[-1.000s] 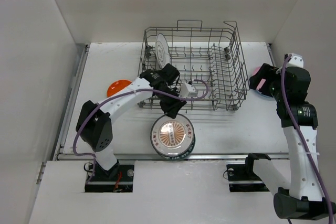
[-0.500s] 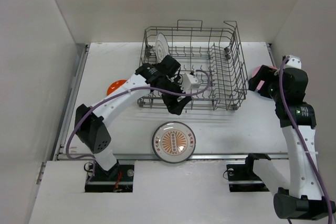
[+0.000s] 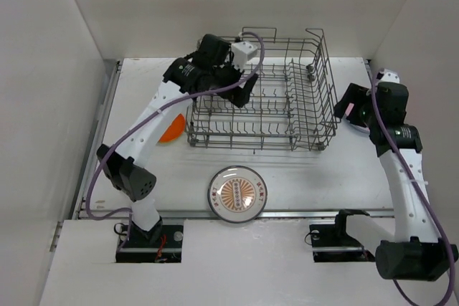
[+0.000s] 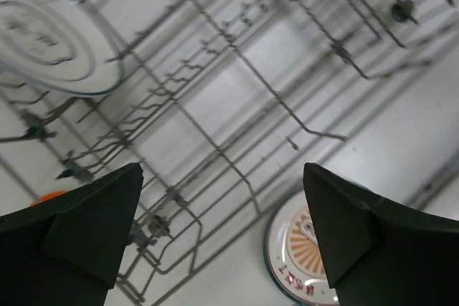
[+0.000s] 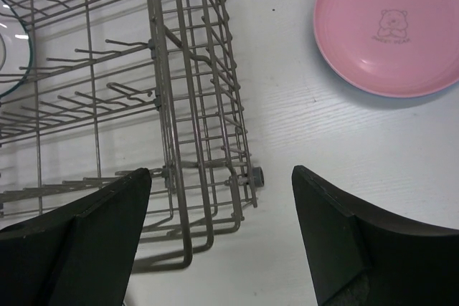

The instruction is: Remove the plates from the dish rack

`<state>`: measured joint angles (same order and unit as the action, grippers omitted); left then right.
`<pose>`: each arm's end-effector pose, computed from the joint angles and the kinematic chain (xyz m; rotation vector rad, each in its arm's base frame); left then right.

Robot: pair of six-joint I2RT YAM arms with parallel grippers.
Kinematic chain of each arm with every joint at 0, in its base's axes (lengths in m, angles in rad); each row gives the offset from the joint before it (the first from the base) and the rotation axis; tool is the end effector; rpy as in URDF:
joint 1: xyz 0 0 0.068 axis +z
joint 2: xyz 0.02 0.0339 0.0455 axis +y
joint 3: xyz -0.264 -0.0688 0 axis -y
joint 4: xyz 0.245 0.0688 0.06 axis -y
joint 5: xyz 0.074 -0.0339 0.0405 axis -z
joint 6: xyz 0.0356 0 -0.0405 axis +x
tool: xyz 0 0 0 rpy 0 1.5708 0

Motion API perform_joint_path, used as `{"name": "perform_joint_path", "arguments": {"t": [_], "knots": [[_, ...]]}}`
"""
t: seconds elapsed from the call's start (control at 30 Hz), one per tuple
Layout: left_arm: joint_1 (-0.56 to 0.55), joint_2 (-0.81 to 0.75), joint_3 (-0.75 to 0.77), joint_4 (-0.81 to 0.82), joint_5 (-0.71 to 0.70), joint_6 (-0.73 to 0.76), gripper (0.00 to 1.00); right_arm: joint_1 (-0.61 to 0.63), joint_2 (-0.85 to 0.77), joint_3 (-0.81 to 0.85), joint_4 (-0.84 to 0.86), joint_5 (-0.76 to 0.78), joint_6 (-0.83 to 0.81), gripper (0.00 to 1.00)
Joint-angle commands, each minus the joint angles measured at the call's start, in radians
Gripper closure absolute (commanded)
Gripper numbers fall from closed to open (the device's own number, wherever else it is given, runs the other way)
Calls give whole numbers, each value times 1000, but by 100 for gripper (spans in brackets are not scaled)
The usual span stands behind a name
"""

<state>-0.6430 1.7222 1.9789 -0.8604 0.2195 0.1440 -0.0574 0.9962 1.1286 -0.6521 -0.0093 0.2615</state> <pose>0.2923 -0.2287 0.4330 0.9619 1.9847 -0.5206 0.2063 -0.0115 0.3725 0.3268 2.0676 0.1334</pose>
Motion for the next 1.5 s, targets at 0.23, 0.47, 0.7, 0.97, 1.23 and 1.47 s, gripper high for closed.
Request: {"name": "perform_joint_path", "arguments": {"t": [0.23,0.47,0.7,0.97,1.23,1.47], "knots": [[118,259,155,199,-440,-113,1,7,202,112,124,-21,-13,15],[152,387,199,282,-574,-93,1,7,315,197,134,-31,-13,15],[198,459,241,291,-470,-127,19,7,421,246,114,-12,-33,15],[216,501,259,287,-367,-101,96,7,518,307,103,-38,-42,15],[255,465,259,244,-281,-201,100,7,596,387,94,-58,-51,15],[255,438,425,190,-216,-219,100,7,651,439,94,-58,-51,15]]}}
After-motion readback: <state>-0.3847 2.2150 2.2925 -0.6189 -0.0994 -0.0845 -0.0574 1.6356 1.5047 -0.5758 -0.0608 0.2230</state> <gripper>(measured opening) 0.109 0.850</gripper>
